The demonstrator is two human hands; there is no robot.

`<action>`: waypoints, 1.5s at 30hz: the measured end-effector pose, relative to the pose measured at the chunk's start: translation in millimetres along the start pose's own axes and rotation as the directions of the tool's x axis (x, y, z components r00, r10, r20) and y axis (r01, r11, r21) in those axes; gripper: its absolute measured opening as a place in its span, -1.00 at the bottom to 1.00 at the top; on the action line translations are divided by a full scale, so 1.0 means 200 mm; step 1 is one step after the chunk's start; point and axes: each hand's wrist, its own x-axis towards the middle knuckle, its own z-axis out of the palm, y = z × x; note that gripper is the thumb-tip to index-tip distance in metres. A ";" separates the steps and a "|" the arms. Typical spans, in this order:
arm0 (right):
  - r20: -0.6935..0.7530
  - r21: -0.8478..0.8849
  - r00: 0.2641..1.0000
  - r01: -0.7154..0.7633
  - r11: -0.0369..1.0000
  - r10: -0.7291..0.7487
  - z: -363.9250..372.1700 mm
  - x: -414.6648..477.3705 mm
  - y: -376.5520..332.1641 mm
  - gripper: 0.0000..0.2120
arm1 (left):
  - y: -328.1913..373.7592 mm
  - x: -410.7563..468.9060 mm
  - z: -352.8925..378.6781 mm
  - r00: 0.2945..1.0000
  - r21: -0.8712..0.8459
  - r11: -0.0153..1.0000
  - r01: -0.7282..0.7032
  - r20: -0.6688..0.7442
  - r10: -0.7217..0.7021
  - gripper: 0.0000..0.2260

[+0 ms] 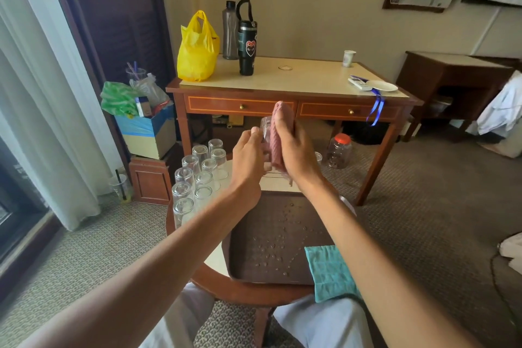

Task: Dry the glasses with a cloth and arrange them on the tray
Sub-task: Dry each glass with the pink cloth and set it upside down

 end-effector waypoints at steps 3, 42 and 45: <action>0.017 0.083 0.994 -0.107 0.991 0.106 -0.03 0.03 -0.04 -0.61 | -0.01 -0.03 0.02 1.000 0.046 0.999 -0.008 0.011 0.007 -0.74; 0.038 0.174 0.997 -0.066 0.983 0.060 -0.01 0.00 0.05 -0.66 | 0.00 0.01 0.01 0.993 0.038 0.993 0.114 0.021 -0.114 -0.70; 0.066 0.099 0.981 -0.187 0.977 0.181 -0.03 0.00 0.02 -0.32 | 0.00 0.00 0.02 0.999 0.086 0.996 0.022 0.027 -0.024 -0.74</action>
